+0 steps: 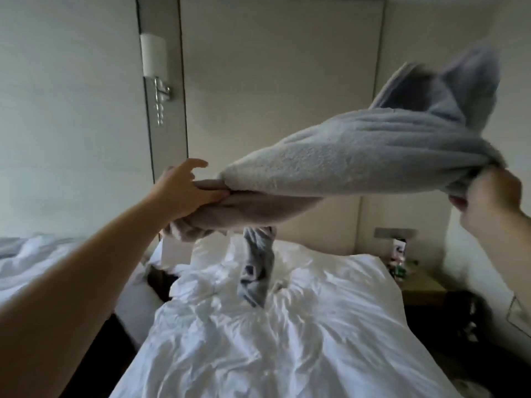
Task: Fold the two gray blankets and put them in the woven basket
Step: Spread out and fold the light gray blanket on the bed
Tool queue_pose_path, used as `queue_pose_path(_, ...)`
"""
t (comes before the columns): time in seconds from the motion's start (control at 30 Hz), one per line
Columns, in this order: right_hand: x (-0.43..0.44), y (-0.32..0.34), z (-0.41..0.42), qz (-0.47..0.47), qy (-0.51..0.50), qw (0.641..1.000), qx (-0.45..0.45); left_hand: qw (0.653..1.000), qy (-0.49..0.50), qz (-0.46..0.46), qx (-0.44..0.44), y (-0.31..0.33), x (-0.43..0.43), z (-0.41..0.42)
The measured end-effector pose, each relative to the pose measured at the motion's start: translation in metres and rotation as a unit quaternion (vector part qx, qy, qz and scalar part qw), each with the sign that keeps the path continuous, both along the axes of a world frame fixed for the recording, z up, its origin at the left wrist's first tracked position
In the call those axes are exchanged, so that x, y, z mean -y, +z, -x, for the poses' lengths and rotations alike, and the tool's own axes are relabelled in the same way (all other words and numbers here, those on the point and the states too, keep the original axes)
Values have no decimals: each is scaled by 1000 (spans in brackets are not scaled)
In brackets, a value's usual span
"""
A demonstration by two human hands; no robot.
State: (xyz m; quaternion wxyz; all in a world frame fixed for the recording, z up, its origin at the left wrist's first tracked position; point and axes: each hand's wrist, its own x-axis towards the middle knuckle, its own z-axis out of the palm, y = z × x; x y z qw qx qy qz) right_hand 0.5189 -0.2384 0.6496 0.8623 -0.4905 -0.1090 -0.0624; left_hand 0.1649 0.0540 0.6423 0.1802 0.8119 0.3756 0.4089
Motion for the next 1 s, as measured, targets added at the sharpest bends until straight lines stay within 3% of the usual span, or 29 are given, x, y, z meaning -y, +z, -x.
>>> queue_pose_path(0.13,13,-34,32,10,85,994,-60,989,-42,-22,-142,-18,33,24)
queue_pose_path(0.27,20,-96,52,221,122,966,-56,957,-82,-18,-278,-78,66,34)
queue_pose_path(0.37,28,-169,80,385,206,898,-44,935,-90,40,-341,-148,90,37)
queue_pose_path(0.5,53,-283,135,559,273,773,-126,887,-45,283,-362,-260,128,48)
queue_pose_path(0.57,61,-338,172,575,378,701,-186,830,-33,478,-286,-314,145,62)
queue_pose_path(0.63,68,-384,210,585,441,646,-218,750,-28,630,-199,-354,167,76)
queue_pose_path(0.7,76,-423,249,598,481,594,-241,690,-37,710,-133,-382,186,88)
queue_pose_path(0.8,85,-459,304,586,538,528,-296,630,-81,772,-29,-387,211,101)
queue_pose_path(0.87,85,-473,334,539,556,525,-354,612,-134,779,42,-372,223,103)
queue_pose_path(0.93,78,-473,355,400,548,582,-449,613,-210,757,84,-348,236,103)
queue_pose_path(1.0,67,-459,361,201,494,672,-514,625,-264,729,93,-324,247,108)
